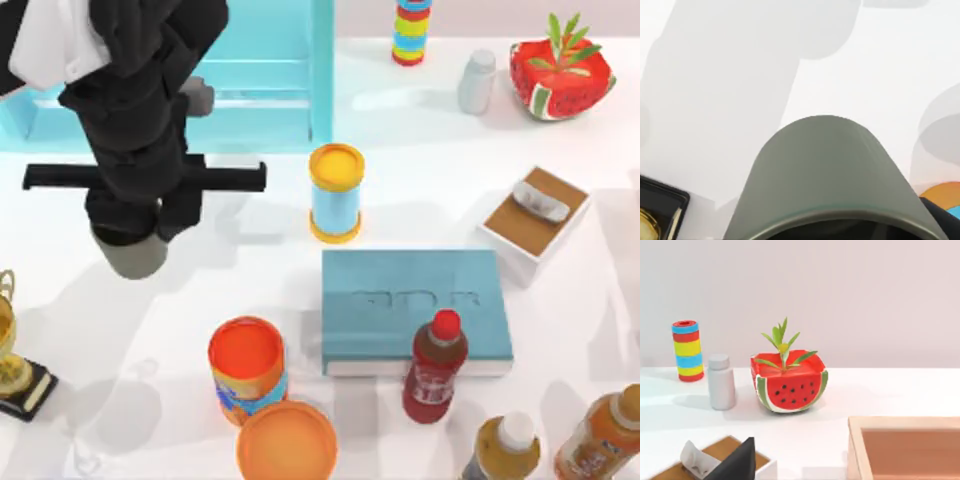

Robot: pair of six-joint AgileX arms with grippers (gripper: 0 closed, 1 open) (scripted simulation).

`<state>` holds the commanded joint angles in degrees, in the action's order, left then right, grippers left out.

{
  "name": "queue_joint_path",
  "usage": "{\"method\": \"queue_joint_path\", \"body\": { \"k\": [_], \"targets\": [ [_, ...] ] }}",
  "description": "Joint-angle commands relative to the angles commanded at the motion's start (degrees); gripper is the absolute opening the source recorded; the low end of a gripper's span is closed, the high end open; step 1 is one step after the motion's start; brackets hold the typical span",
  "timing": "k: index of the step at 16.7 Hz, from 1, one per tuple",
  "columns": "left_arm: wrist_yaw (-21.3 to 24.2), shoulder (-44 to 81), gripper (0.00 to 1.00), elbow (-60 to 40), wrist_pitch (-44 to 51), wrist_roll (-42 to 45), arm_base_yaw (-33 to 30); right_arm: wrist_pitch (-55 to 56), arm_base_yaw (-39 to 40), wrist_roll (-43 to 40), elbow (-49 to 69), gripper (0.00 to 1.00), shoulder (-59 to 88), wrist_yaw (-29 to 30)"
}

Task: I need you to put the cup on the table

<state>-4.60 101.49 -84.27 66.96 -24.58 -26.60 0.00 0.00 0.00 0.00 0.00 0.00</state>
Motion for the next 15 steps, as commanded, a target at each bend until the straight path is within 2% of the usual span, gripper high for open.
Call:
{"method": "queue_joint_path", "body": {
  "k": [3,9,14,15],
  "targets": [
    [0.09,0.11,0.0,1.48,-2.24,0.25,0.35,0.0,0.0,0.0,0.0,1.0,0.0,0.0],
    [0.39,1.85,0.0,10.21,-13.04,1.71,2.06,0.0,0.0,0.0,0.0,1.0,0.0,0.0],
    [0.4,2.28,0.0,11.71,-14.53,2.01,2.26,0.0,0.0,0.0,0.0,1.0,0.0,0.0],
    [0.4,2.28,0.08,11.71,-14.53,2.01,2.26,0.0,0.0,0.0,0.0,1.0,0.0,0.0]
  ]
}}
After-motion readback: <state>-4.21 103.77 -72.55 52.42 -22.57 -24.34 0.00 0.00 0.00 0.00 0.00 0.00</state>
